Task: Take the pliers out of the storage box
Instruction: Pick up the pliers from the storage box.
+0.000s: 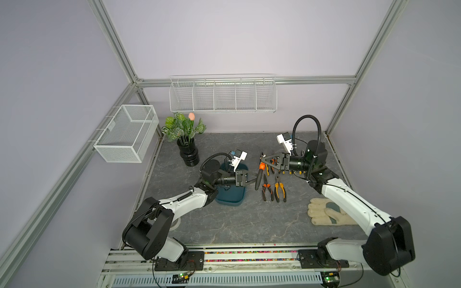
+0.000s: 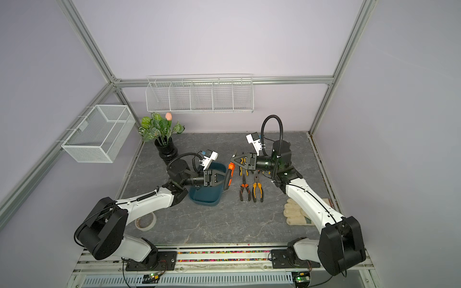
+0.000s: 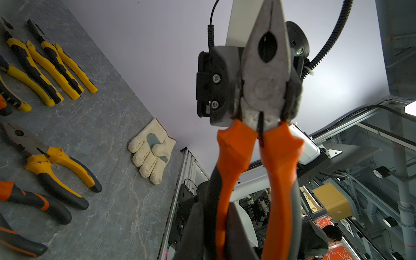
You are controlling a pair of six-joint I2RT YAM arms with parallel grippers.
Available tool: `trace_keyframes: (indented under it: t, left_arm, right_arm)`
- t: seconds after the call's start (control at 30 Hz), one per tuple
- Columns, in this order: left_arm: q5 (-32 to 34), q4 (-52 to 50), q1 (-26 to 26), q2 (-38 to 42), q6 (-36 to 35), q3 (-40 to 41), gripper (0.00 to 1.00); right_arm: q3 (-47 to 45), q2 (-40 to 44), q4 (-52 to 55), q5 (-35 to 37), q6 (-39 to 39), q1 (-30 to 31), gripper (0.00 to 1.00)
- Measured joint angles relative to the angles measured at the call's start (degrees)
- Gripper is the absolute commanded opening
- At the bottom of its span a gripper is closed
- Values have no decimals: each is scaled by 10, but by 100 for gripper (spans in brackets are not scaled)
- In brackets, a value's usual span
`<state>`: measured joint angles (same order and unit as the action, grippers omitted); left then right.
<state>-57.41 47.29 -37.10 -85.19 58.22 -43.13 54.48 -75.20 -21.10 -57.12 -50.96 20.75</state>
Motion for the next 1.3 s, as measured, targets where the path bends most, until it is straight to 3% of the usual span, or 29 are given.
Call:
trace_keyframes:
  t: [0.2, 0.4, 0.6, 0.93, 1.07, 1.23, 1.27, 1.3]
  left_arm:
    - [1, -15, -1, 0, 0, 0, 0]
    - [-1, -18, -1, 0, 0, 0, 0]
    - [-4, -31, -1, 0, 0, 0, 0]
    - [-14, -47, -2, -2, -19, 0, 0]
    - [-14, -48, -3, -2, -24, 0, 0]
    - [-14, -52, -4, -2, -30, 0, 0]
    - [-14, -55, -4, -2, -31, 0, 2]
    - [-14, -57, -4, -2, -34, 0, 15]
  right_arm:
    - [-12, -17, -68, -1, -39, 0, 40]
    - [-12, -18, -78, 3, -42, 5, 40]
    - [-5, -18, -16, 19, 15, 25, 40]
    - [7, -14, 44, 44, 52, 35, 23]
    - [7, -11, 50, 46, 51, 35, 7]
    - [7, -9, 56, 49, 51, 36, 7]
    - [7, -9, 59, 51, 52, 36, 7]
    - [7, -7, 64, 53, 54, 37, 7]
